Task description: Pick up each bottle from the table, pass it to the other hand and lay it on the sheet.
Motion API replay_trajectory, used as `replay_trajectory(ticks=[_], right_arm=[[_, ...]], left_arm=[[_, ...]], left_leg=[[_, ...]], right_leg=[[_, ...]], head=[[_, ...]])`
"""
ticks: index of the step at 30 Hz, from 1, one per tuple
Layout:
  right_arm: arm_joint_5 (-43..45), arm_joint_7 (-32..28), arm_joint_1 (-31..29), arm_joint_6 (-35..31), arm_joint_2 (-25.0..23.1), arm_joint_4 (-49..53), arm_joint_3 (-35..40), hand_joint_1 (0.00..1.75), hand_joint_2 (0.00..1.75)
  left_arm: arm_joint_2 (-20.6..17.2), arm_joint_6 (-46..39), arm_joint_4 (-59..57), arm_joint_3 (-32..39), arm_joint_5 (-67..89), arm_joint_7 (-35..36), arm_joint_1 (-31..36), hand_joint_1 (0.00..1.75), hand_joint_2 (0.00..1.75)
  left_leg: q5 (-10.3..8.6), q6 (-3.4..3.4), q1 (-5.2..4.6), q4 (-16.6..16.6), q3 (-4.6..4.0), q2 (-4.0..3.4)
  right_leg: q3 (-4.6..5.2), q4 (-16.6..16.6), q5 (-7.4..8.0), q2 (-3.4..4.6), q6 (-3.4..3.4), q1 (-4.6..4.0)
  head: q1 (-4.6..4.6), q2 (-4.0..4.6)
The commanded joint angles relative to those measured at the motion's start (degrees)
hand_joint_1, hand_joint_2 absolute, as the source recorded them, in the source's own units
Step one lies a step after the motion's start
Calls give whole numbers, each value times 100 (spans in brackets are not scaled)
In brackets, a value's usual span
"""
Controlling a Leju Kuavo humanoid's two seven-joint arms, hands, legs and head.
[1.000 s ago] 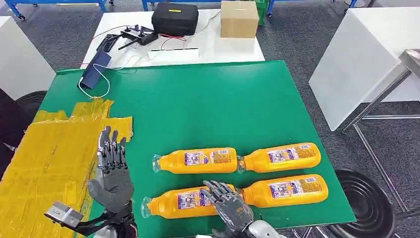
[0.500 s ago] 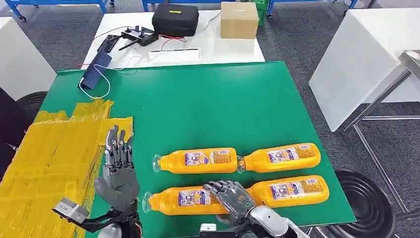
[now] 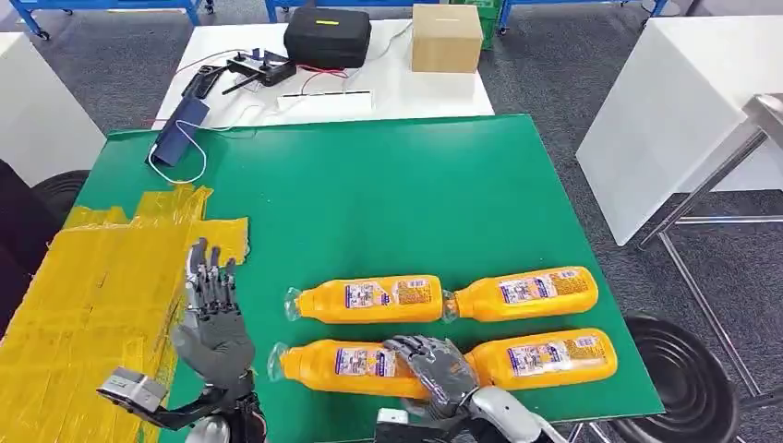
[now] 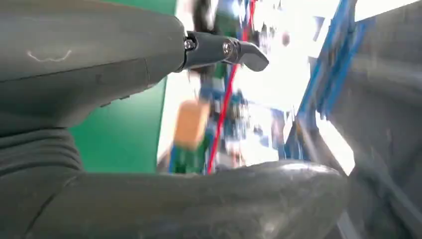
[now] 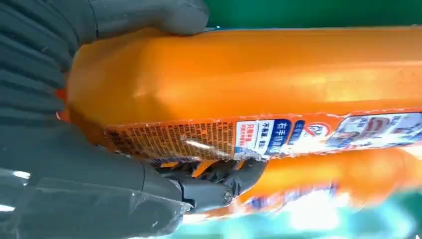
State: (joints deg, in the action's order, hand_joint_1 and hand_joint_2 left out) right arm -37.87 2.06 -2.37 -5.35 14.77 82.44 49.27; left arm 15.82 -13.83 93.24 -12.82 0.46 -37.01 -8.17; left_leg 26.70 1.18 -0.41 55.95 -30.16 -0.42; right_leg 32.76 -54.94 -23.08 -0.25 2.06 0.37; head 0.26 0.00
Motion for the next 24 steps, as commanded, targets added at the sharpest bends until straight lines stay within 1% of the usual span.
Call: replay_trajectory(ticks=[1, 3, 5, 6, 7, 8, 9, 10, 14, 15, 16, 17, 18, 20, 21, 22, 24], right_arm=[[782, -725, 761, -1223, -974, 957, -381, 175, 175], [964, -889, 776, -1216, -1015, 1056, -438, 175, 175], [1173, -1167, 774, -1229, -1140, 1052, -582, 175, 175], [1233, -1259, 786, -1246, -1179, 1053, -632, 175, 175], [1313, -1342, 851, -1295, -1195, 1103, -685, 175, 175], [1329, -1365, 901, -1326, -1185, 1147, -683, 175, 175], [1426, -1486, 950, -1412, -1172, 1222, -708, 175, 175], [1469, -1528, 969, -1458, -1145, 1277, -724, 175, 175], [1483, -1533, 973, -1457, -1133, 1297, -732, 175, 175], [1543, -1598, 946, -1440, -1143, 1287, -745, 175, 175], [1586, -1634, 916, -1401, -1142, 1276, -760, 175, 175], [1632, -1682, 851, -1283, -1143, 1245, -792, 175, 175], [1650, -1742, 797, -1110, -1179, 1198, -876, 175, 175], [1614, -1842, 760, -821, -1265, 1135, -1017, 175, 175], [1561, -1884, 767, -681, -1325, 1112, -1086, 175, 175], [1517, -1912, 761, -576, -1357, 1097, -1095, 175, 175], [1486, -1915, 760, -543, -1392, 1082, -1098, 175, 175]], left_arm=[[203, -1509, 785, 981, -376, -286, -316, 0, 175], [261, -1744, 843, 1155, -440, -299, -308, 0, 175], [308, -1965, 807, 1382, -746, -299, -258, 0, 175], [275, -1892, 741, 1419, -923, -282, -248, 0, 175], [223, -1726, 655, 1385, -1038, -177, -261, 0, 175], [209, -1636, 594, 1355, -1069, -129, -267, 0, 175], [100, -1150, 519, 1197, -1332, 196, -293, 0, 175], [91, -922, 417, 1148, -1398, 303, -305, 0, 175], [110, -907, 378, 1138, -1388, 278, -309, 0, 175], [-67, -302, 358, 921, -1649, 585, -315, 0, 175], [-167, 163, 335, 850, -1885, 741, -332, 0, 175], [-378, 1035, 225, 650, -2166, 1008, -340, 0, 175], [-427, 1789, 85, 642, -2416, 1154, -380, 0, 175], [-587, 2913, -170, 502, -2412, 1232, -427, 0, 175], [-604, 3396, -296, 426, -2360, 1185, -467, 0, 175], [-650, 3775, -331, 310, -2382, 1133, -475, 0, 175], [-613, 3851, -331, 277, -2372, 1122, -498, 0, 175]], left_leg=[[9, -12, 10, 6, -16, -16], [7, -10, 11, 7, -35, -13], [10, -13, 16, 7, -30, -10], [2, -11, 13, 2, -35, -4], [17, -20, 22, 12, -20, -4], [4, -11, 15, 2, -26, 1], [6, -13, 16, 2, -22, 3], [0, -8, 10, -2, -31, 2], [3, -10, 8, -3, -24, 12], [2, -10, 6, -3, -27, 2], [7, -13, 9, -2, -19, -4], [1, -9, 2, -7, -25, -1], [4, -14, 5, -6, -18, 5], [2, -15, 4, -11, -11, 4], [-1, -13, 1, -14, -13, 1], [2, -16, 3, -15, -8, -4], [2, -11, 1, -12, -15, -5]], right_leg=[[21, -8, -2, 20, -8, -10], [33, -10, -2, 15, -7, -8], [36, -10, -6, 14, -8, -13], [40, -6, -3, 6, -5, -15], [25, -13, -15, 10, -10, -23], [27, -3, -6, 3, -5, -16], [22, -3, -9, 4, -6, -17], [32, -3, -4, 3, -4, -11], [19, 1, -7, -5, -5, -9], [25, 0, -5, 5, -5, -7], [19, 1, -7, 11, -6, -9], [26, 1, -3, 5, -5, -2], [18, 0, -8, 1, -8, -4], [13, 6, -5, 3, -9, -3], [17, 7, -2, 6, -8, -1], [13, 8, -3, 13, -10, -2], [19, 6, -2, 11, -6, 0]], head=[[2, 0], [0, -2], [-2, 0], [-4, 0], [0, 0], [0, 0], [2, -2], [0, 0], [2, 0], [0, 0], [0, 0], [0, 0], [0, 0], [0, 0], [0, 0], [0, 0], [0, 0]])
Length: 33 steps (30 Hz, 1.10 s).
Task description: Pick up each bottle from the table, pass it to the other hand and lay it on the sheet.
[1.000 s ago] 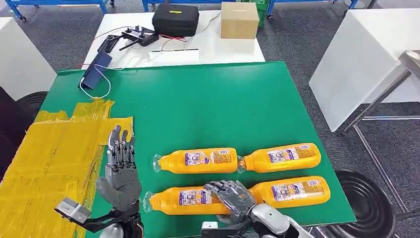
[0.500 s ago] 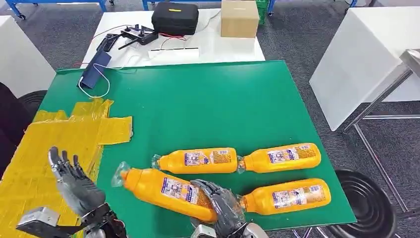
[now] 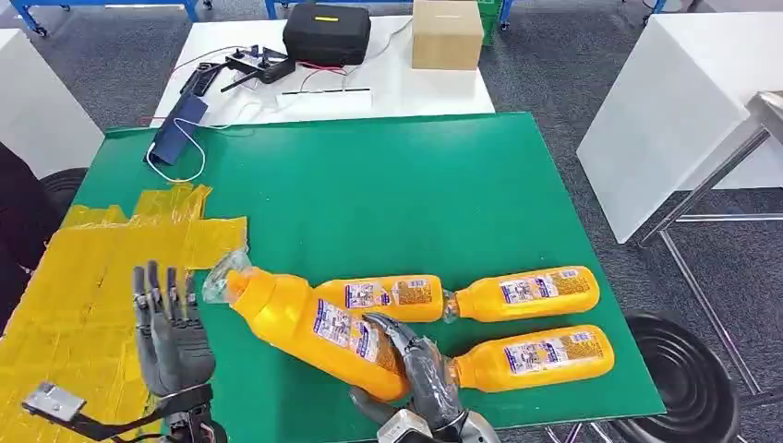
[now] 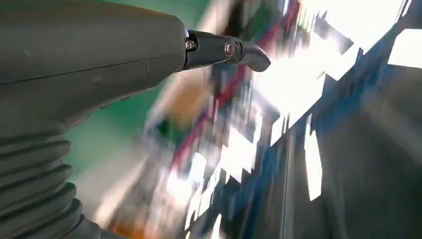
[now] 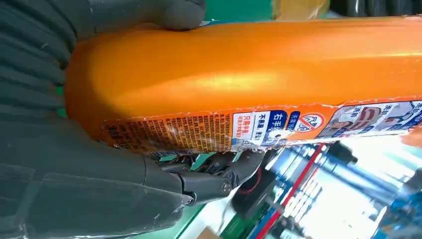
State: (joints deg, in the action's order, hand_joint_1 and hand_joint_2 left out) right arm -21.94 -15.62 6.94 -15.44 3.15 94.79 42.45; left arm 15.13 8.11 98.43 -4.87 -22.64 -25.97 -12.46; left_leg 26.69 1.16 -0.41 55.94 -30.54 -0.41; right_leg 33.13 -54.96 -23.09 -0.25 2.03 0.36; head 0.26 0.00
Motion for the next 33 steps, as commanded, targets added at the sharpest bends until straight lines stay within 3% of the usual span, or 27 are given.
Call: replay_trajectory(ticks=[1, 19, 24, 33], right_arm=[[-112, -147, -161, 466, -240, -154, -411, 175, 175], [-787, 73, -583, 1035, -658, -655, 11, 175, 175], [-985, 110, -1100, 1440, -430, -995, 258, 175, 175], [-1107, 137, -1227, 1518, -482, -1121, 389, 175, 175]], left_arm=[[-532, 1669, -818, -531, -50, 19, -67, 0, 175], [-500, 2156, -913, -713, 308, -40, 226, 0, 175], [-406, 2162, -1082, -666, 339, 16, 400, 0, 175], [-351, 2046, -1155, -634, 469, 6, 442, 0, 175]], left_leg=[[1, -6, 1, -8, 14, -1], [4, -12, 9, -5, 20, -4], [2, -11, 10, -5, 22, -9], [0, -6, 5, -6, 15, 1]], right_leg=[[-11, 5, -1, 3, -3, -1], [-18, 6, -2, 9, -6, -8], [-21, 9, 4, 15, -5, -9], [-15, 6, -1, 3, -2, -4]], head=[[0, 0], [0, 0], [0, 0], [0, 0]])
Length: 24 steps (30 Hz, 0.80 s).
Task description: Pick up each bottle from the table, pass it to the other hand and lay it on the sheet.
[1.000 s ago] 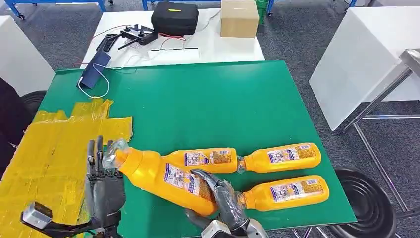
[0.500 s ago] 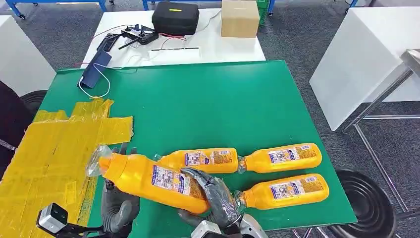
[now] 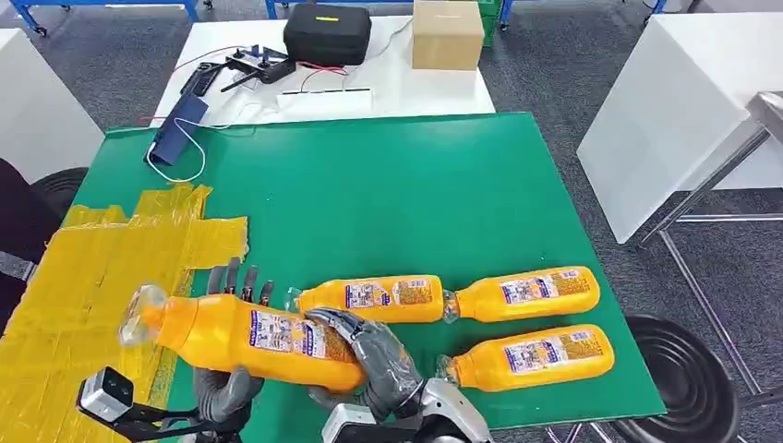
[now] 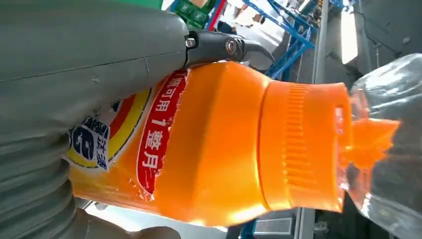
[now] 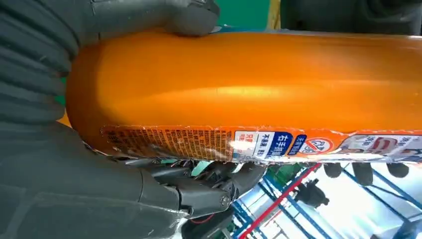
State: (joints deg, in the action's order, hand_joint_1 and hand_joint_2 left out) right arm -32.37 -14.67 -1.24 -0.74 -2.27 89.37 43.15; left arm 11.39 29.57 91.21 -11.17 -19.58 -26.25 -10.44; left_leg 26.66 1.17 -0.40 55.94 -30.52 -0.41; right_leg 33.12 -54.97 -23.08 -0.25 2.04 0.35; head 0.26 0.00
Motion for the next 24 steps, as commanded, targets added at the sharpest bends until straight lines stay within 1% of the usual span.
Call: replay_trajectory(ticks=[1, 5, 6, 7, 18, 22, 23, 24], right_arm=[[-65, 41, -409, 48, 60, -579, 319, 175, 175], [-79, 60, -403, 36, 51, -609, 309, 175, 175], [-80, 61, -405, 38, 49, -620, 303, 175, 175], [-84, 66, -394, 28, 44, -623, 284, 175, 175], [-117, 79, -332, -15, 27, -628, 210, 175, 175], [-160, 109, -294, -109, 14, -612, 137, 175, 175], [-163, 121, -271, -145, 12, -590, 94, 175, 175], [-242, 153, -67, -250, -125, -492, 103, 175, 175]], left_arm=[[23, -100, -434, -4, 163, 35, 240, 0, 175], [75, -201, -415, 42, 289, -43, 247, 0, 175], [86, -190, -419, 45, 288, -43, 259, 169, 175], [103, -169, -421, 59, 287, -52, 265, 175, 175], [189, -209, -398, 157, 401, -142, 256, 175, 175], [230, -345, -332, 260, 515, -177, 233, 175, 175], [232, -447, -287, 296, 635, -199, 227, 175, 175], [206, -475, -236, 328, 682, -217, 198, 175, 175]], left_leg=[[5, -9, 7, -5, 18, 2], [7, -10, 8, -3, 19, 1], [5, -9, 6, -4, 16, 0], [2, -7, 4, -4, 9, 3], [4, -8, 5, -4, 10, 3], [5, -8, 4, -4, 15, 4], [4, -7, 4, -3, 9, 4], [6, -9, 9, -1, 13, 5]], right_leg=[[-19, 8, -3, 3, -4, -7], [-21, 7, -4, 4, -4, -8], [-16, 6, -2, 4, -3, -5], [-11, 6, -1, 0, -2, -4], [-11, 6, -3, 0, -3, -5], [-15, 5, -4, 0, -3, -4], [-10, 5, -2, -1, -2, -4], [-16, 7, -4, -1, -3, -8]], head=[[2, 0], [0, -2], [0, 0], [2, 0], [0, 0], [0, 0], [2, 0], [0, 0]])
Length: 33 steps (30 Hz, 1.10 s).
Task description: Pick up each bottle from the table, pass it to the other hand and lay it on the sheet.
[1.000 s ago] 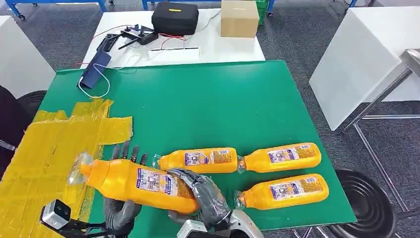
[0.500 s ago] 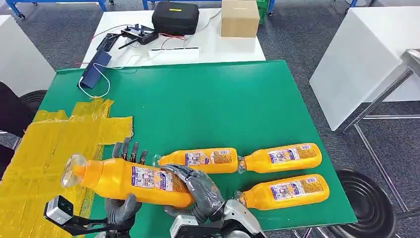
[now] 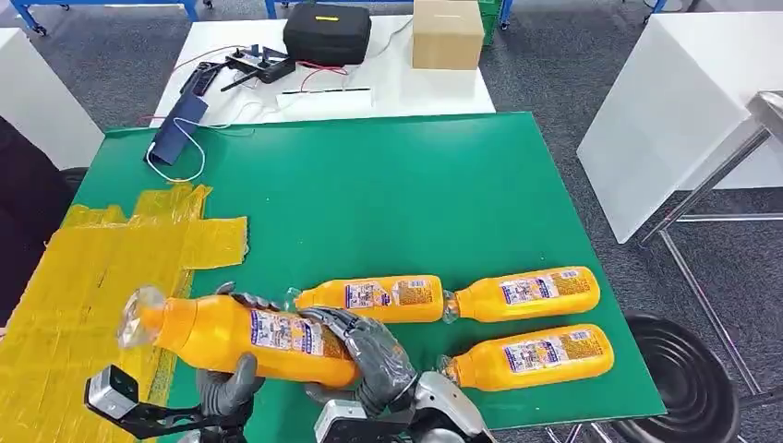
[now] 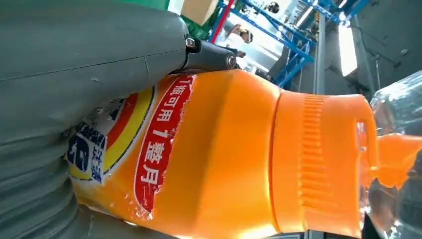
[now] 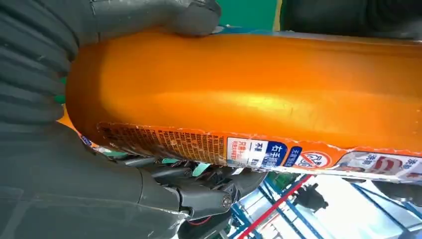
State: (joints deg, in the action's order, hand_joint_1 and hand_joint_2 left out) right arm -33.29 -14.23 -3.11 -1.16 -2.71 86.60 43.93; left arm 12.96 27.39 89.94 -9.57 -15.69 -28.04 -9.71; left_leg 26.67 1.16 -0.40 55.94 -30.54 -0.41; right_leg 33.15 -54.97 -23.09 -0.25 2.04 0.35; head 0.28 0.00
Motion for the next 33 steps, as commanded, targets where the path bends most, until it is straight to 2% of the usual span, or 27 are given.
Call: replay_trajectory(ticks=[1, 2, 3, 4, 5, 6, 7, 8, 10, 12, 15, 17, 25, 26, 30, 33], right_arm=[[-206, 152, 169, -244, -105, -179, 83, 175, 175], [-255, 266, 192, -351, -96, -130, 106, 175, 175], [-284, 329, 181, -448, -77, -105, 90, 23, 175], [-282, 364, 183, -591, -56, -22, 7, 0, 175], [-358, 399, 144, -691, -23, 38, -50, 0, 175], [-330, 448, 86, -741, 57, 150, -182, 0, 175], [-356, 546, 29, -733, 135, 203, -281, 0, 0], [-352, 588, -31, -720, 216, 242, -389, 0, 0], [-315, 605, -73, -666, 291, 262, -529, 0, 0], [-562, 723, -178, -665, 436, 219, -672, 0, 0], [-661, 889, -502, -536, 775, 35, -896, 0, 0], [-495, 863, -634, -384, 877, -61, -1056, 0, 0], [-500, 869, -584, -389, 822, -32, -1023, 0, 0], [-541, 913, -612, -378, 863, -38, -998, 0, 175], [-329, 1086, -975, -21, 1224, -333, -1101, 0, 175], [-434, 1247, -1245, 217, 1336, -789, -1004, 0, 175]], left_arm=[[33, -244, -89, 180, 290, -37, 111, 175, 175], [53, -465, -22, 252, 548, -103, 94, 175, 175], [39, -741, 33, 316, 875, -116, 97, 175, 175], [38, -1310, 139, 438, 1452, -154, 123, 175, 175], [31, -1613, 207, 513, 1756, -190, 160, 175, 175], [35, -2415, 307, 694, 2492, -231, 270, 175, 175], [-4, -2814, 329, 808, 2822, -237, 373, 175, 175], [-48, -3240, 336, 950, 3162, -230, 479, 175, 175], [-152, -3341, 331, 1072, 3230, -221, 571, 175, 175], [-183, -4534, 287, 1372, 4147, -354, 698, 175, 175], [-492, -5529, 35, 1621, 5287, -187, 839, 175, 175], [-607, -5608, -136, 1699, 5397, -153, 889, 175, 175], [-555, -5639, -141, 1641, 5431, -180, 876, 175, 175], [-598, -5675, -167, 1621, 5527, -141, 876, 175, 175], [-997, -5814, -727, 1535, 6139, 38, 956, 175, 175], [-1348, -5930, -1576, 1114, 7463, 497, 1095, 175, 175]], left_leg=[[9, -11, 11, 2, 20, 8], [1, -6, 3, -3, 7, 8], [7, -10, 9, -1, 17, 8], [10, -12, 11, 2, 18, 5], [5, -8, 6, 2, 6, 0], [10, -12, 11, 4, 13, -2], [4, -8, 6, 4, 2, 3], [6, -11, 11, 11, 0, 9], [3, -11, 10, 6, 6, 1], [2, -11, 11, 5, 7, 7], [-3, -6, 7, -2, 10, 3], [-1, -7, 8, -3, 18, -8], [-3, -3, 2, -3, 11, 1], [1, -7, 6, -2, 17, 4], [-3, -6, 3, -3, 15, 2], [-8, -3, -2, -10, 15, 1]], right_leg=[[-25, 5, -6, -2, -4, -9], [-9, 3, -3, -5, -2, -2], [-19, 4, -7, -3, -5, -8], [-21, 2, -8, 1, -6, -10], [-7, 1, -2, 4, -4, -6], [-14, 0, -6, 8, -6, -10], [-5, -1, -2, 0, -3, -5], [-7, -4, -4, -3, -5, -9], [-9, -1, 1, 4, -5, -9], [-10, 1, 1, -1, -6, -10], [-14, 6, 5, 4, -3, -6], [-19, 7, 6, 13, -3, -7], [-11, 2, 2, 0, -1, -1], [-19, 2, -2, -1, -3, -5], [-16, 3, 3, 3, -2, -2], [-15, 7, 6, 1, 0, 3]], head=[[-2, 0], [-2, 0], [0, 0], [0, -2], [0, 0], [-4, 0], [-2, 0], [4, 0], [-4, 0], [-2, 0], [0, 0], [-2, 0], [0, 0], [-2, 0], [0, 0], [0, 0]])
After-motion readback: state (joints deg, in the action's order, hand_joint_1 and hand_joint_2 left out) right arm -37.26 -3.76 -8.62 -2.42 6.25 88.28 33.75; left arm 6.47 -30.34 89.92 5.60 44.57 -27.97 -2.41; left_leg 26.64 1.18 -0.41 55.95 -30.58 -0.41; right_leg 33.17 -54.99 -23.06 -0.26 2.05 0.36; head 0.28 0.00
